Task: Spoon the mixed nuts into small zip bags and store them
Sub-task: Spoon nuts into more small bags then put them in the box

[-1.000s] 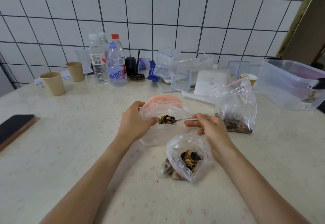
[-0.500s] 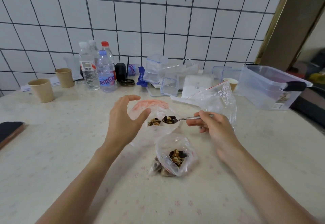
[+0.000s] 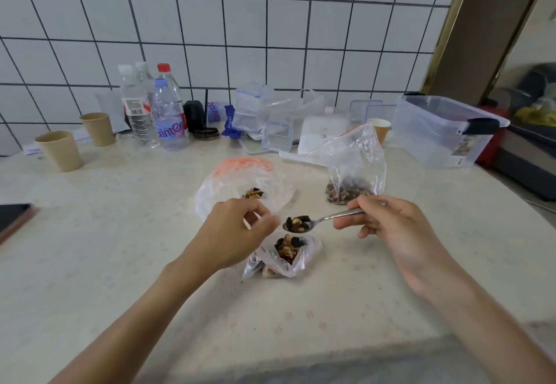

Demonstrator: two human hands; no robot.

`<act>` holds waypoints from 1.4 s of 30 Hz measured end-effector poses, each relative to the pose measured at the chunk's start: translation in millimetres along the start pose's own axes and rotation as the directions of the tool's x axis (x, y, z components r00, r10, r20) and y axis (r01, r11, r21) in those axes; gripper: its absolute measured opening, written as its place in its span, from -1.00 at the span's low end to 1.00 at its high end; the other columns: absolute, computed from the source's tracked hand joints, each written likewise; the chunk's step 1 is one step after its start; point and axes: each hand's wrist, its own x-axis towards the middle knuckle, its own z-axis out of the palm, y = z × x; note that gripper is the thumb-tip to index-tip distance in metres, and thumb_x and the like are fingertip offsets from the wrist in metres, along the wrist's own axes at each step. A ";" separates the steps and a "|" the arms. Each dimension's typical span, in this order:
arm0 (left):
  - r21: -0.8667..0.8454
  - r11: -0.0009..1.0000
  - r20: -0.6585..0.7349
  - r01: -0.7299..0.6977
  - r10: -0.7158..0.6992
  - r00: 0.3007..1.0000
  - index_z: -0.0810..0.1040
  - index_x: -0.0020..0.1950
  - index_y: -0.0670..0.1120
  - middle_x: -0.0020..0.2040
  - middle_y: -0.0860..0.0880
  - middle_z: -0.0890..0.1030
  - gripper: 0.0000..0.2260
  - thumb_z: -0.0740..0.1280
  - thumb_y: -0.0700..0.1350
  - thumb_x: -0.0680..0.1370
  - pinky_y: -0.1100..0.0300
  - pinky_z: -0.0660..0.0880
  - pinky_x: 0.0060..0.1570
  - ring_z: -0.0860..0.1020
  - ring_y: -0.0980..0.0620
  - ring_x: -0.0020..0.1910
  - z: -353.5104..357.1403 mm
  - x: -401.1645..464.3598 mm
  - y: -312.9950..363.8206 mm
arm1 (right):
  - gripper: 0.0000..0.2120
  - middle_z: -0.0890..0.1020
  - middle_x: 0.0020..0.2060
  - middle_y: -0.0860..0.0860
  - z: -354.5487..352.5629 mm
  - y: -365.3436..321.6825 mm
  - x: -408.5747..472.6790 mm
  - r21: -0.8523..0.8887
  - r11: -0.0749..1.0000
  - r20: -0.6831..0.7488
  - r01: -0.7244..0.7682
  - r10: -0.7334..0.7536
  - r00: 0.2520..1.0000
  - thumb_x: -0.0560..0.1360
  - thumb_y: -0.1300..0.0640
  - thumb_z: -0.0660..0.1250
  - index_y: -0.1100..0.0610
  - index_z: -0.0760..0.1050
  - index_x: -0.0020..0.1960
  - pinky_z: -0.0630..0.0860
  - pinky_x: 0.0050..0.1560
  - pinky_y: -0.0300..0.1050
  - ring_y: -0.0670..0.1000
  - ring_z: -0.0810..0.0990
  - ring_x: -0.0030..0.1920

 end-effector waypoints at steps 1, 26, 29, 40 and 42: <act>0.000 1.000 -0.013 0.009 -0.009 1.000 0.69 -0.12 0.09 -0.21 0.13 0.67 -0.79 0.39 0.18 0.57 0.24 0.53 -0.21 0.61 0.16 -0.22 1.3 0.4 0.3 | -0.75 0.77 -0.18 0.12 3.0 2.2 -2.8 -0.038 0.999 -0.010 0.012 -0.012 1.000 0.68 0.10 0.25 0.23 0.63 0.04 0.47 -0.05 -0.04 -0.06 0.68 -0.12; 0.047 0.998 -0.102 -0.029 0.034 0.994 0.66 -0.06 0.17 -0.19 0.21 0.65 -0.82 0.43 0.25 0.50 0.41 0.44 -0.31 0.61 0.27 -0.28 -19.6 10.7 -7.2 | -0.80 0.77 -0.22 0.10 25.6 1.6 14.3 -0.016 0.975 -0.065 0.220 -0.220 0.973 0.69 0.17 0.24 0.22 0.60 0.00 0.52 -0.11 0.03 0.14 0.76 -0.08; 0.004 0.998 -0.233 -0.060 0.059 0.971 0.64 -0.11 0.22 -0.22 0.23 0.64 -0.94 0.46 0.14 0.53 0.44 0.45 -0.34 0.60 0.23 -0.27 -29.6 19.0 -5.0 | -0.79 0.77 -0.23 0.11 36.9 4.6 30.4 0.040 0.989 -0.076 0.143 -0.140 0.987 0.69 0.18 0.24 0.24 0.59 -0.01 0.53 -0.16 -0.01 0.11 0.77 -0.14; 0.435 0.871 -0.303 0.228 -0.097 0.948 0.41 0.44 -0.01 0.30 -0.06 0.57 -0.33 0.47 0.31 0.46 -0.05 0.52 0.15 0.55 -0.12 0.24 -23.6 75.8 -34.7 | -0.83 0.75 -0.15 -0.10 84.7 28.8 99.5 -0.288 0.899 0.088 0.329 -0.318 0.944 0.69 0.07 0.25 0.02 0.61 0.03 0.57 -0.09 -0.23 -0.21 0.71 -0.07; 0.407 0.869 -0.287 0.281 -0.170 0.943 0.43 0.37 -0.01 0.19 -0.05 0.63 -0.35 0.49 0.32 0.44 0.03 0.53 -0.05 0.60 -0.12 0.11 -17.9 79.8 -41.4 | -0.81 0.74 -0.09 -0.13 87.4 35.5 104.6 -0.388 0.834 0.157 0.392 -0.359 0.920 0.70 0.04 0.24 0.04 0.62 0.11 0.51 -0.18 -0.37 -0.31 0.67 -0.14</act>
